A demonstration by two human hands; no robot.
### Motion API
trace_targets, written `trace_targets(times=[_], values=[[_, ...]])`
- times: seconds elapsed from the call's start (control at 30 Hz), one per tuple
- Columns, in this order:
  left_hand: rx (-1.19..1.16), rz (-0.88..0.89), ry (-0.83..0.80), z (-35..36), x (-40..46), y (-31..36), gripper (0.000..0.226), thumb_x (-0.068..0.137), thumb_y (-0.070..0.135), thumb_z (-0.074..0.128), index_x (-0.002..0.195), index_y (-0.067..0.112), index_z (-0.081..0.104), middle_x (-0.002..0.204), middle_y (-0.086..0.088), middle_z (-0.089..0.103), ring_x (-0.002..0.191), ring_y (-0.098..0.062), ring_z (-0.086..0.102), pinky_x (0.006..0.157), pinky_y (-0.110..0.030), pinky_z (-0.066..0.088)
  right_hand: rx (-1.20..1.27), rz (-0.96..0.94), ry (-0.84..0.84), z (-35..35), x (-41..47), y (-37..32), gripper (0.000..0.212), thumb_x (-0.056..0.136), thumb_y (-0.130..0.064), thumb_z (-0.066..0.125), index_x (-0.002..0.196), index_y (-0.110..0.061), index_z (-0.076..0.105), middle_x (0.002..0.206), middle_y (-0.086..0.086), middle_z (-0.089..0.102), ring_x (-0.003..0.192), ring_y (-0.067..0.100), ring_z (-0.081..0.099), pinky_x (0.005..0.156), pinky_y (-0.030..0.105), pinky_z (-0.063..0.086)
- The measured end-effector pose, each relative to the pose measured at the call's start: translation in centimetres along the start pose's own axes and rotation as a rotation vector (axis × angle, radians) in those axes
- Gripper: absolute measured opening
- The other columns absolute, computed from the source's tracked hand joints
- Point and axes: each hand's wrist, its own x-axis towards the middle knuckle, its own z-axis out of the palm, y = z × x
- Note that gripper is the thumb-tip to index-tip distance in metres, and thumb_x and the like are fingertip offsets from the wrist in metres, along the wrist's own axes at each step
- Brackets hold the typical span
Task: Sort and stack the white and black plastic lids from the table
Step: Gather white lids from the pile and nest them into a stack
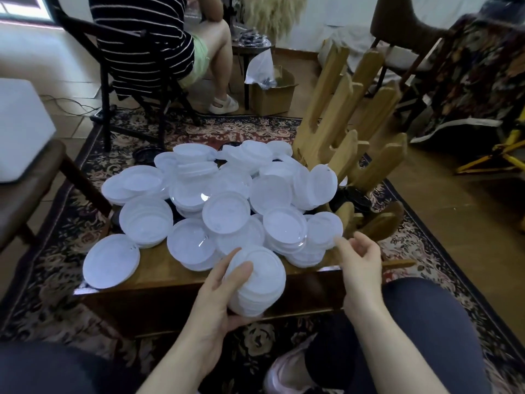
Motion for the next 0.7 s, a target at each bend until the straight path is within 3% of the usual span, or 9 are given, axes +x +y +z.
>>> trace_targets(times=[0.1,0.2,0.43,0.6,0.7], values=[[-0.029,-0.019,0.009,0.6,-0.2,-0.9,0.081,0.047,0.057,0.083,0.124,0.040,0.066,0.120,0.009,0.071,0.112,-0.019,0.068,0.087,-0.055,0.059,-0.001,0.081,0.098,0.1,2.4,0.0,0.067,0.089,-0.021,0.071,0.145,-0.011,0.035,0.141,0.008,0.045,0.124,0.020,0.047,0.101,0.033,0.039],[-0.036,-0.028,0.012,0.7,-0.4,-1.4,0.078,0.047,0.057,0.083,0.121,0.040,0.068,0.116,0.009,0.072,0.108,-0.018,0.069,0.086,-0.053,0.059,-0.035,0.158,0.085,1.0,3.5,0.2,0.070,0.090,-0.018,0.070,0.148,-0.005,0.032,0.144,0.013,0.045,0.130,0.027,0.045,0.100,0.035,0.037],[-0.069,-0.053,0.014,0.7,-0.2,-1.4,0.078,0.047,0.058,0.083,0.121,0.035,0.069,0.118,0.006,0.072,0.112,-0.022,0.067,0.081,-0.053,0.061,-0.024,0.246,0.111,1.8,4.5,1.1,0.069,0.085,-0.015,0.075,0.144,-0.005,0.040,0.144,0.017,0.047,0.131,0.033,0.046,0.104,0.041,0.039],[-0.109,-0.062,0.006,1.2,0.1,-1.7,0.071,0.049,0.059,0.081,0.115,0.035,0.072,0.115,0.006,0.073,0.110,-0.021,0.068,0.082,-0.055,0.060,0.033,0.242,0.147,1.9,4.6,1.9,0.059,0.082,-0.011,0.077,0.135,-0.007,0.049,0.125,0.015,0.062,0.104,0.026,0.064,0.090,0.038,0.047],[-0.124,-0.065,0.017,1.2,0.1,-1.6,0.073,0.049,0.060,0.082,0.117,0.035,0.071,0.119,0.006,0.071,0.113,-0.022,0.067,0.081,-0.054,0.060,0.062,0.216,0.171,1.9,4.6,2.2,0.054,0.082,-0.007,0.075,0.131,-0.011,0.052,0.120,0.014,0.065,0.095,0.024,0.067,0.096,0.043,0.051]])
